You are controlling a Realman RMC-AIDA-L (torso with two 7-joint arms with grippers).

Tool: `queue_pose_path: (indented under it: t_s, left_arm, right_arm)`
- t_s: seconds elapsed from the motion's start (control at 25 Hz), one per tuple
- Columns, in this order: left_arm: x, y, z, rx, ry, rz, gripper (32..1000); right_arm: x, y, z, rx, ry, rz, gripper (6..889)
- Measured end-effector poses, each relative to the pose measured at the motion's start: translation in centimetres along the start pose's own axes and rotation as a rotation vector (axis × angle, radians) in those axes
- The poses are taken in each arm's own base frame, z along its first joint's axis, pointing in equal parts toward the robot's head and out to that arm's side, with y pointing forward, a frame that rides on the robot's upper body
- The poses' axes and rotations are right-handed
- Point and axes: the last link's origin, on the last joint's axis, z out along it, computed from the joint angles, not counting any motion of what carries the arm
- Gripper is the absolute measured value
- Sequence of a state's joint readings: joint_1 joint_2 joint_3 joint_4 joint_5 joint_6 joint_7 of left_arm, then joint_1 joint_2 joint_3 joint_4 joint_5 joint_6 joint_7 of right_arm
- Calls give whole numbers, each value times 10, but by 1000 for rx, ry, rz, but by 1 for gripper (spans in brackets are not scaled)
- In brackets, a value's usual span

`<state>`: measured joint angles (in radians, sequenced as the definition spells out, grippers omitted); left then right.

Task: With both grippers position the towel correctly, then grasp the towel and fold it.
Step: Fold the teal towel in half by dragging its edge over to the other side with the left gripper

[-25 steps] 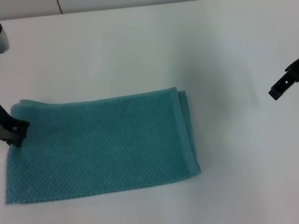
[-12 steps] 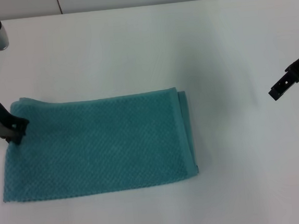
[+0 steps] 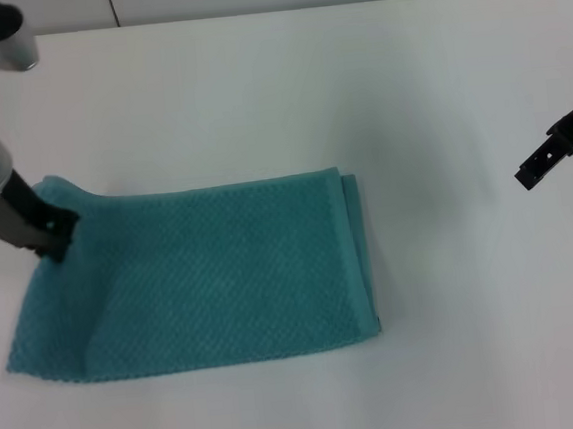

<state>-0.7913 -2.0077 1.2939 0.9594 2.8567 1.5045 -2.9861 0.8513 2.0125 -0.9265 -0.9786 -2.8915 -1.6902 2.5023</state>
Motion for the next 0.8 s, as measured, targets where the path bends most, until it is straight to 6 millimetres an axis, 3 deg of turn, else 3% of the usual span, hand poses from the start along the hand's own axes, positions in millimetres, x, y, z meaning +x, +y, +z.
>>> queue_pose_path:
  t_s: [0.16, 0.4, 0.6, 0.8]
  left_arm:
    - [9, 28, -18, -95, 47, 65, 70]
    - [26, 84, -48, -369, 161, 188, 70]
    - [37, 115, -66, -556, 256, 234, 71]
    - [40, 126, -52, -570, 254, 230, 71]
  right_arm:
    - [-1, 0, -1, 0, -2, -2, 860]
    - [-2, 1, -1, 1, -4, -4, 860]
    - [-3, 1, -3, 1, -6, -8, 860]
    - [-4, 2, -3, 0, -8, -9, 860]
